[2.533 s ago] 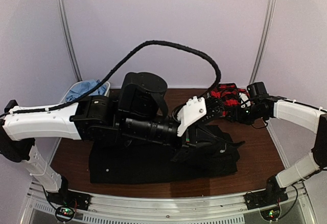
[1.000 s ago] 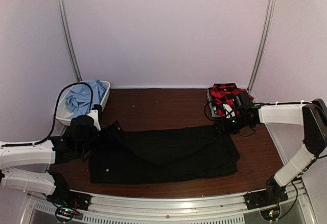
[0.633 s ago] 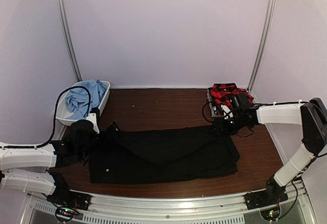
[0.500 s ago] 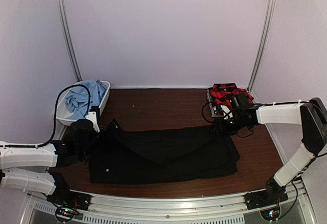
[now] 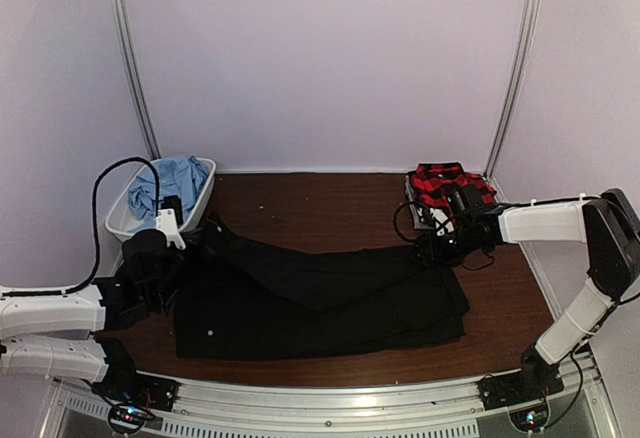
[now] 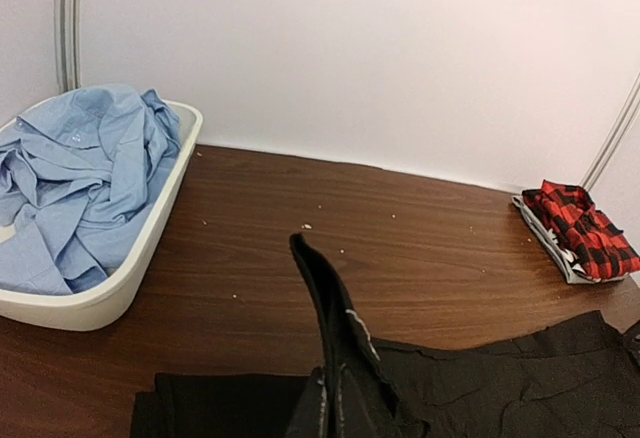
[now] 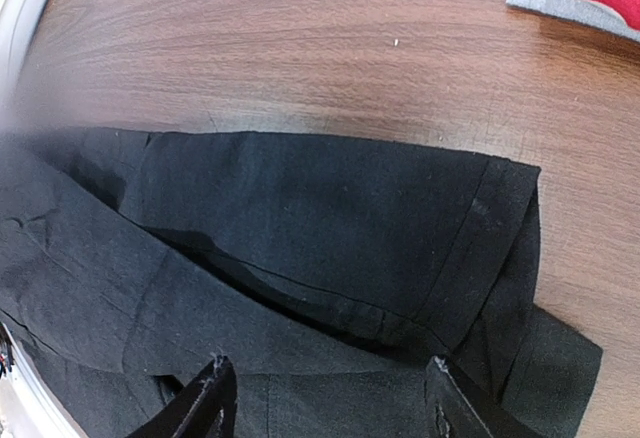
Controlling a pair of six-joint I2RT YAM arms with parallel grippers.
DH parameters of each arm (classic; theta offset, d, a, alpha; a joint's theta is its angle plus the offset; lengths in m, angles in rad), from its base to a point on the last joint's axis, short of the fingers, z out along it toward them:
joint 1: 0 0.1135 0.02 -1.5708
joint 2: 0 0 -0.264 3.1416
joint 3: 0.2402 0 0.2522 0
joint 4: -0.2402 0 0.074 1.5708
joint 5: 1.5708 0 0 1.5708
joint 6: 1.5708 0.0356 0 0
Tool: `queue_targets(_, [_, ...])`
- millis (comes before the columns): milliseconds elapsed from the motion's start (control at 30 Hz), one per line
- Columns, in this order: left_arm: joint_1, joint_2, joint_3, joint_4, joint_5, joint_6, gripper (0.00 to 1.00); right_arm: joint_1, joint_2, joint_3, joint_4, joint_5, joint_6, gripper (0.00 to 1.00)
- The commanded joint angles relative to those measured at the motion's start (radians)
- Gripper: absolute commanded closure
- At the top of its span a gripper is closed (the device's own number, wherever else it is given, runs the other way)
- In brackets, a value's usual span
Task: Fold and stack the long sleeve shirts
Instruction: Fold the 1/3-folded shirt at the center of the board.
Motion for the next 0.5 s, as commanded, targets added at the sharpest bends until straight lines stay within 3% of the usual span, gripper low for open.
queue_targets(0, [0.004,-0.013,-0.028,0.075,-0.042,0.034,1.0,0.01,0.013,0.018,0.026,-0.001,0.011,0.35])
queue_targets(467, [0.004,0.05,-0.139,0.086,-0.023,-0.062,0.95,0.016,0.007,0.024,0.009,0.005,0.006,0.35])
